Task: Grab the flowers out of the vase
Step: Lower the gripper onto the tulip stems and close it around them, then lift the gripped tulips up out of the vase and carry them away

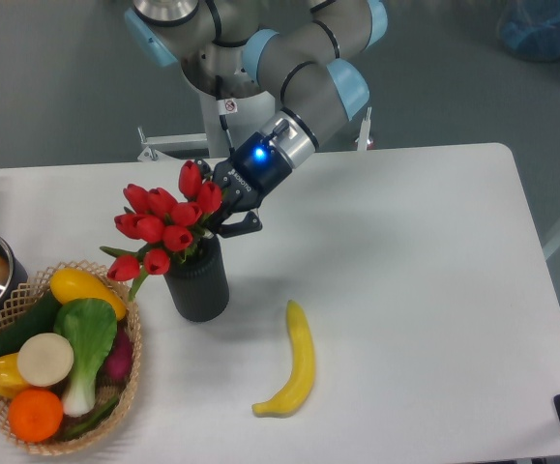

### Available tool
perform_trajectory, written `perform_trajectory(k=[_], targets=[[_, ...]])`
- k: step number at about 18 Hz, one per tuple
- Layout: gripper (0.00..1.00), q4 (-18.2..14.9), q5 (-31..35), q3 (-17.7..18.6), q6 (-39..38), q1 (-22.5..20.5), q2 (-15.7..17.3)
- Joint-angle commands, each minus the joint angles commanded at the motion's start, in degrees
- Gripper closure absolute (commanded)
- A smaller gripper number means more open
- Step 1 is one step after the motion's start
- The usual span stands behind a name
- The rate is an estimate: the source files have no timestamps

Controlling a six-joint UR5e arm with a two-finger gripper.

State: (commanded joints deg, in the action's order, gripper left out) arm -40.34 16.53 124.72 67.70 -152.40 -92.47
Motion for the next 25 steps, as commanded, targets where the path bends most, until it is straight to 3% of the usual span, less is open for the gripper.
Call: perform_trajectory(k=[6,13,18,25], targets=[[0.98,0.0,-4.5,-1.8,-7.7,0.0,3.8],[0.98,0.0,-5.6,-7.8,-17.8,-0.5,3.4],[0.97,-0.1,-9.4,-11.2,-25.0,-3.7,3.7],[0.98,-0.2,-11.3,-16.6,-27.4,-5.7,2.4]])
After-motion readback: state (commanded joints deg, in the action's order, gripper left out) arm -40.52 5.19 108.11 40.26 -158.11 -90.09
